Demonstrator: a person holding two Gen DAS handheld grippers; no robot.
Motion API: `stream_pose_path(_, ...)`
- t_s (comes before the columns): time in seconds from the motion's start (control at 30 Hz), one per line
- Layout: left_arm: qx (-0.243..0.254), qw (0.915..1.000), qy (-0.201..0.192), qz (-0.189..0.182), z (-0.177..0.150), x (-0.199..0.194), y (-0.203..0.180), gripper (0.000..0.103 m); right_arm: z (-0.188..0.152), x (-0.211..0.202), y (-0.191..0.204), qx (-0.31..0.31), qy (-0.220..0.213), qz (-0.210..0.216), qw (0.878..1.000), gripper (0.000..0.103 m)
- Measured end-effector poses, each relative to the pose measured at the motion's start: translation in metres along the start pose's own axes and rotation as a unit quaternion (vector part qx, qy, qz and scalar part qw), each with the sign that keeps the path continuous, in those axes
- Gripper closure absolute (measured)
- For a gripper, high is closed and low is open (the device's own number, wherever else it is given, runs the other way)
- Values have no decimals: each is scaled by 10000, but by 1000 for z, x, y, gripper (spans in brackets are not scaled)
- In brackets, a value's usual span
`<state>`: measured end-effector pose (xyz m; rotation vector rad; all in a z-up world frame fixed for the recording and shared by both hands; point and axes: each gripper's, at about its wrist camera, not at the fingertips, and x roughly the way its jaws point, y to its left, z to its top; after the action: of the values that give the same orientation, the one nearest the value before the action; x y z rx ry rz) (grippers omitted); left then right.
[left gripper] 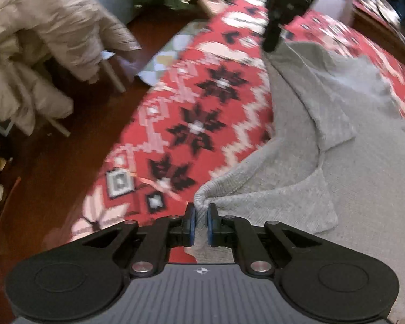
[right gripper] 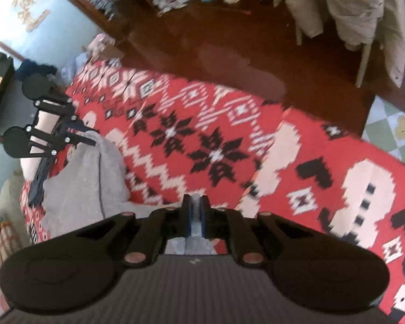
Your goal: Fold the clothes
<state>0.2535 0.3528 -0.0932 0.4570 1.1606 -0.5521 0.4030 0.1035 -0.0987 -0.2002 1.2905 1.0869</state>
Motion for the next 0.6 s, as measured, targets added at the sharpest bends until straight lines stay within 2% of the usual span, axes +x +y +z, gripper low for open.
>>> stream_pose_path(0.07, -192, 9997, 145, -67, 3, 7, 12, 95, 8, 1, -7, 33, -60, -124, 9999, 97)
stream_pose_path(0.2, -231, 9984, 512, -19, 11, 33, 20, 95, 16, 19, -17, -3, 65, -430, 9991, 97)
stream_pose_path(0.5, -823, 9948, 521, 285, 16, 44, 25, 93, 13, 37, -29, 333, -292, -793, 9959, 97)
stream_pose_path(0.53, -875, 9942, 513, 360, 14, 43, 23, 91, 11, 37, -28, 375, -344, -807, 9954, 96)
stream_pose_path(0.57, -901, 9936, 513, 448, 13, 42, 23, 84, 9, 36, -28, 414, -411, -820, 9949, 92)
stream_pose_path(0.6, -927, 9929, 513, 535, 12, 41, 23, 80, 6, 35, -28, 454, -478, -834, 9943, 84)
